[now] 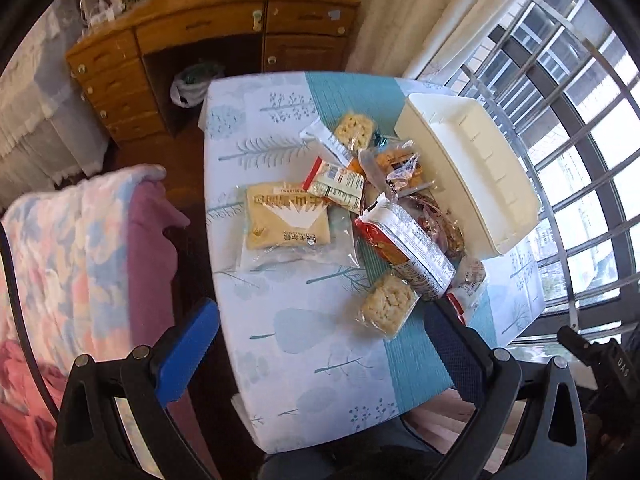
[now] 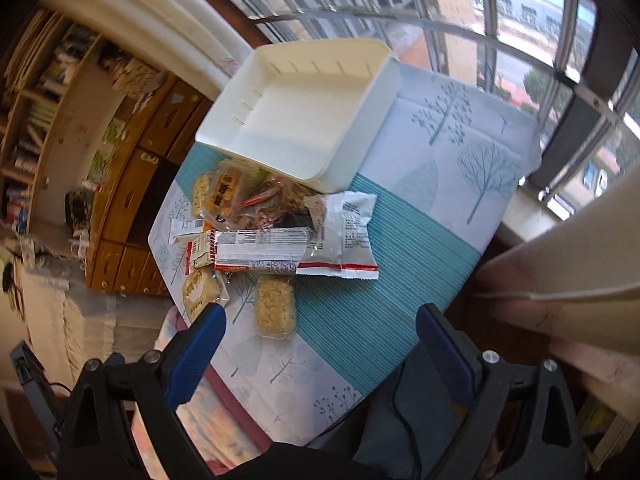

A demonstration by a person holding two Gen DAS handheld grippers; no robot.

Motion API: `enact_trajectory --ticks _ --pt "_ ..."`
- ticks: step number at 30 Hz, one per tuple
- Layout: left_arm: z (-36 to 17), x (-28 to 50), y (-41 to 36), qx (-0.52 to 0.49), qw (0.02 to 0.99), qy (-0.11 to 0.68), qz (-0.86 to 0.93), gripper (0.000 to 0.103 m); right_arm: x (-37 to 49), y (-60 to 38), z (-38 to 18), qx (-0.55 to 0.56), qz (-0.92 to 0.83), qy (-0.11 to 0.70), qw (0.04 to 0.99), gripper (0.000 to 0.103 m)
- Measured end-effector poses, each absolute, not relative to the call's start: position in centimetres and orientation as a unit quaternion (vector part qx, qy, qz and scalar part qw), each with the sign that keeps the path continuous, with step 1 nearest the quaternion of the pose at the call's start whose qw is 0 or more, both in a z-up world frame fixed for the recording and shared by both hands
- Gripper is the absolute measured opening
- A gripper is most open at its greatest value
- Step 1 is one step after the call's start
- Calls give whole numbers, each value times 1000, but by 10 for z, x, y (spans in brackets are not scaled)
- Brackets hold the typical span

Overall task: Organize snacks
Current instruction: 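Grasp the clear bread pack with the left tool while the right tool grasps a white printed bag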

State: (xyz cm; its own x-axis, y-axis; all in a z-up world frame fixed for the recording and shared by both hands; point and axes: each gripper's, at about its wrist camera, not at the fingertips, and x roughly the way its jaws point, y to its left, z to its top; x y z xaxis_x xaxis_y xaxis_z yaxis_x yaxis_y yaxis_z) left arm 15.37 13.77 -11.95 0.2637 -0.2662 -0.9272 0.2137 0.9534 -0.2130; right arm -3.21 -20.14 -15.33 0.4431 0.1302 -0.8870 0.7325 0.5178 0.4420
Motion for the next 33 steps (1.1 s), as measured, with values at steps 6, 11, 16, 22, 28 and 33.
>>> enact_trajectory --ticks 6,11,16,22,28,33 --pt "-166 186 140 -79 758 634 -130 102 -18 -225 -192 520 -216 500 658 91" --pt "-202 213 150 -147 732 656 -113 102 -5 -239 -225 555 -218 521 610 90" --pt "-234 243 164 -202 715 663 -92 102 11 -246 -255 576 -216 542 572 89" --pt "-273 272 172 -212 696 683 -69 102 23 -253 -287 590 -216 561 539 85" --pt "-312 292 175 -218 671 708 -47 102 37 -260 -301 578 -216 579 533 82" --pt "-330 303 171 -214 662 718 -38 102 51 -260 -307 564 -200 592 540 81"
